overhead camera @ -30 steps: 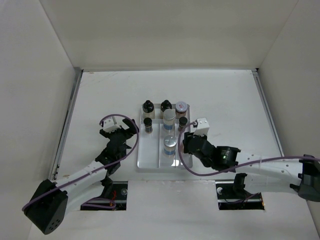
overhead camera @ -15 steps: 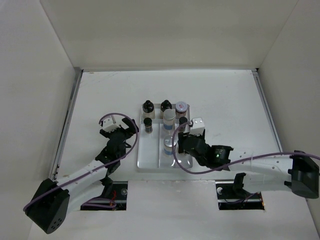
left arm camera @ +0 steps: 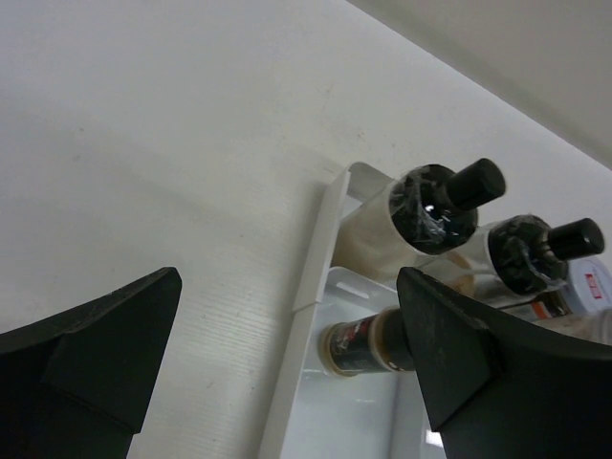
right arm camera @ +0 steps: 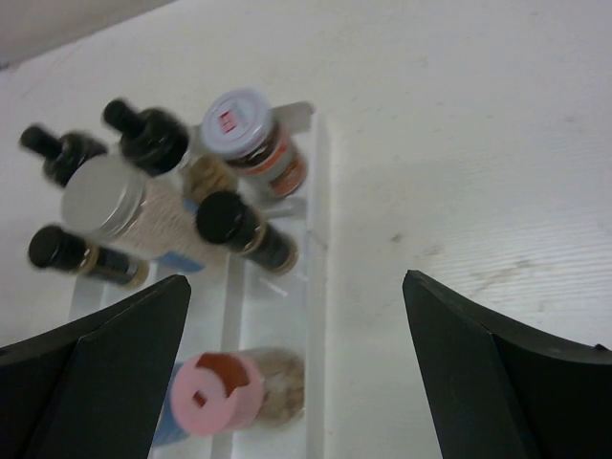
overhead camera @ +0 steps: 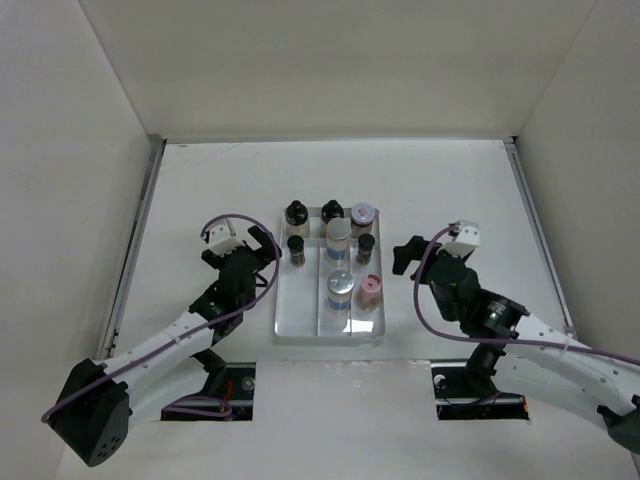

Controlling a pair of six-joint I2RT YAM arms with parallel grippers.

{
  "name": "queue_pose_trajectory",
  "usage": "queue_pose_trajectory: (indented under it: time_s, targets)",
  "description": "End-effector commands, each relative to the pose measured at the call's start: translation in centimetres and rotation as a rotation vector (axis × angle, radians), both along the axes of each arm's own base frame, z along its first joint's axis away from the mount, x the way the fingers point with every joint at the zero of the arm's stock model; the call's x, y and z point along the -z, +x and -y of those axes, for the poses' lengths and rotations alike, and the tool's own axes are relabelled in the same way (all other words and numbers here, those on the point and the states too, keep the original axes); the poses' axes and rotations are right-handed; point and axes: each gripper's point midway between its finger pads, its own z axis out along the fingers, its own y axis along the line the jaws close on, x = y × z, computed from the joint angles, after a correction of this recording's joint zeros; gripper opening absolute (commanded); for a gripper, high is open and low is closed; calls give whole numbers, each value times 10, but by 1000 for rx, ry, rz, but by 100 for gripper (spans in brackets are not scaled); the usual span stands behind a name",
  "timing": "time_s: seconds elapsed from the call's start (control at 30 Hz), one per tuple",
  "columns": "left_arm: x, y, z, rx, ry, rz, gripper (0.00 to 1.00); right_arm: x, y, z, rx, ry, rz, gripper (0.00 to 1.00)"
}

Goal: Organize the condiment bottles

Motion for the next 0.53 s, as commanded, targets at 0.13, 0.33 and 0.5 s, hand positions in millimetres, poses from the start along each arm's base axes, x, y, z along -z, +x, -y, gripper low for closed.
queue_pose_trajectory:
  time_s: [0.13,0.33,0.5]
  targets:
    - [-38,5,7,-9,-8,23,100,0,26,43,140,104,58,100]
    - [-54,1,17,30,-12,29,100,3,44,42,155,153,72,100]
    - [-60,-2,22,45,12,7,100,-26,56,32,141,190,127,100]
